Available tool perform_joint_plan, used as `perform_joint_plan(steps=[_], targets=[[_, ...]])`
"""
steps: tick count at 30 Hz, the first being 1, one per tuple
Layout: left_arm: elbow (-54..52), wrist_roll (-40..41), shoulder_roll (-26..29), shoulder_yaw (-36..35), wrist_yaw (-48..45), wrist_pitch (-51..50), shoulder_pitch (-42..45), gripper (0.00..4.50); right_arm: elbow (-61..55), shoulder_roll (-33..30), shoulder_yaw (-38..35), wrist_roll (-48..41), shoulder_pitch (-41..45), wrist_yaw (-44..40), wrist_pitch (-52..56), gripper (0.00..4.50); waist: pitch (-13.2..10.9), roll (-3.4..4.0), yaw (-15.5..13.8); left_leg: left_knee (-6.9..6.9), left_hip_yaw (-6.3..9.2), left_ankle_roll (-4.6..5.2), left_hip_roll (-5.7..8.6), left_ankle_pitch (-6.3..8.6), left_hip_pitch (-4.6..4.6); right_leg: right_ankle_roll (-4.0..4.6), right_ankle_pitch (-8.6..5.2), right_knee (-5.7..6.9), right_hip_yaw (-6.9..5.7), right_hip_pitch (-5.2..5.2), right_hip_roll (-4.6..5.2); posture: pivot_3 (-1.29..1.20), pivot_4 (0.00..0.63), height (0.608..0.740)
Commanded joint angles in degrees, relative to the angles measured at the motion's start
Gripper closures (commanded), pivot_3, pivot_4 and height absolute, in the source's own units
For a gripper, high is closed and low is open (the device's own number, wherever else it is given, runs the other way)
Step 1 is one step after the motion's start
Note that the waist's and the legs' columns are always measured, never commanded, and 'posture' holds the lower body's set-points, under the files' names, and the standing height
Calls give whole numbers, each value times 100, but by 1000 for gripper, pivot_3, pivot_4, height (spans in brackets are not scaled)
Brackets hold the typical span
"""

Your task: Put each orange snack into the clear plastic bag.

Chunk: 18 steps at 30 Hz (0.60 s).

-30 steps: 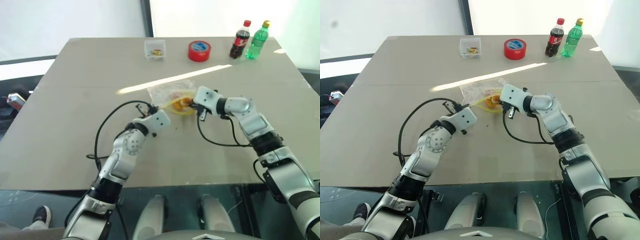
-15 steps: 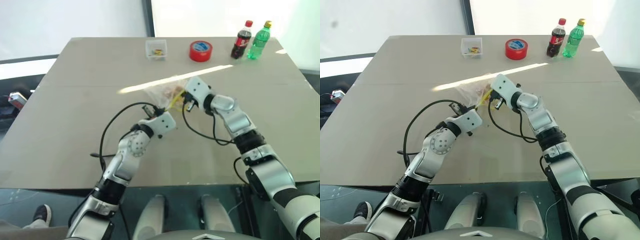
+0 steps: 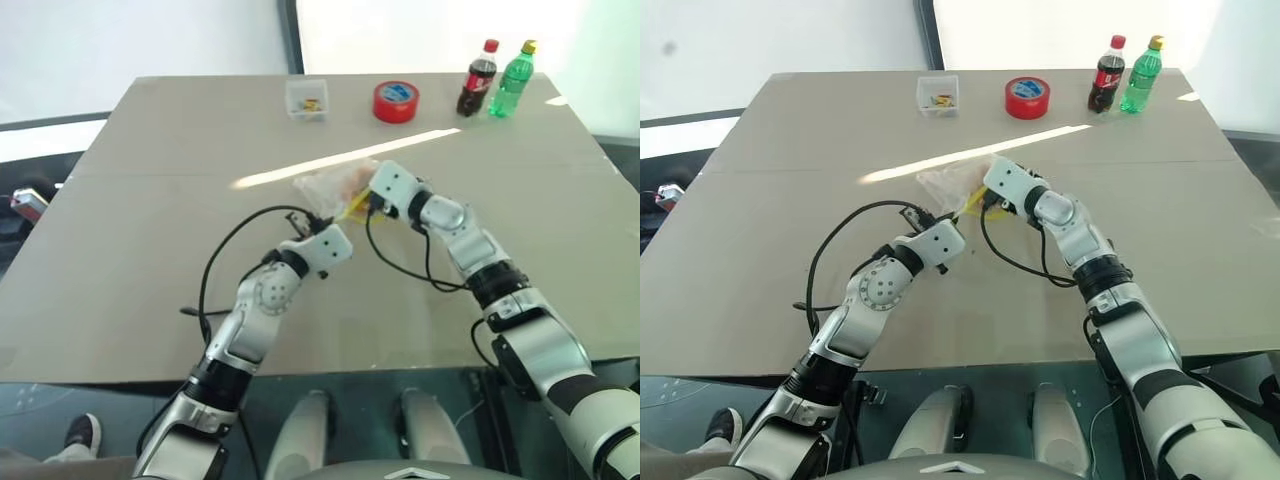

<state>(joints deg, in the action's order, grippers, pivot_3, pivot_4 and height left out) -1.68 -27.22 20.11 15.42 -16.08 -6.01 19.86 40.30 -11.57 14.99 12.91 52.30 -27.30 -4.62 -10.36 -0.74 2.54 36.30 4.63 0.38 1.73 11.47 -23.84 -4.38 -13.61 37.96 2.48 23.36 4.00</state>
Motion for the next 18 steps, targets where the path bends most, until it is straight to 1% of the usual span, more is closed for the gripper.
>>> perform_joint_plan(steps=[1,6,11,14,16,18], targets=[[-192,80,-30,-169,75,-38,-20,4500,-527,10,-71,-327,-45,-524,70,812,0,0,-5,0,0,0,0,0,0,0,0,0,0,0,0,0,150,740],[-169,88,-55,-195,86,-86,-33,4500,-1484,124,-494,-1185,-367,-1047,975,812,0,0,-19,0,2,0,0,0,-1,0,0,-1,-1,-1,1,0,150,740],[-131,65,-118,-169,93,-90,-21,4500,-1673,37,-560,-1103,-511,-770,835,812,0,0,-20,1,2,0,1,0,0,0,0,0,-1,-1,1,0,150,740],[-114,67,-126,-187,88,-80,-16,4500,-2009,-142,-471,-1231,-751,-1150,854,812,0,0,-26,0,2,0,1,0,0,0,0,-1,-2,-1,1,0,150,740],[-105,78,-123,-221,93,-95,-21,4500,-2296,-358,-456,-1373,-898,-1544,1041,812,0,0,-28,0,0,0,1,0,-2,0,0,-2,-1,-1,2,0,150,740],[-107,84,-126,-231,91,-111,-29,4500,-2579,-688,-379,-1499,-1065,-2110,1153,812,0,0,-30,1,-1,0,2,0,-2,-1,0,-3,-1,-2,2,0,150,740]])
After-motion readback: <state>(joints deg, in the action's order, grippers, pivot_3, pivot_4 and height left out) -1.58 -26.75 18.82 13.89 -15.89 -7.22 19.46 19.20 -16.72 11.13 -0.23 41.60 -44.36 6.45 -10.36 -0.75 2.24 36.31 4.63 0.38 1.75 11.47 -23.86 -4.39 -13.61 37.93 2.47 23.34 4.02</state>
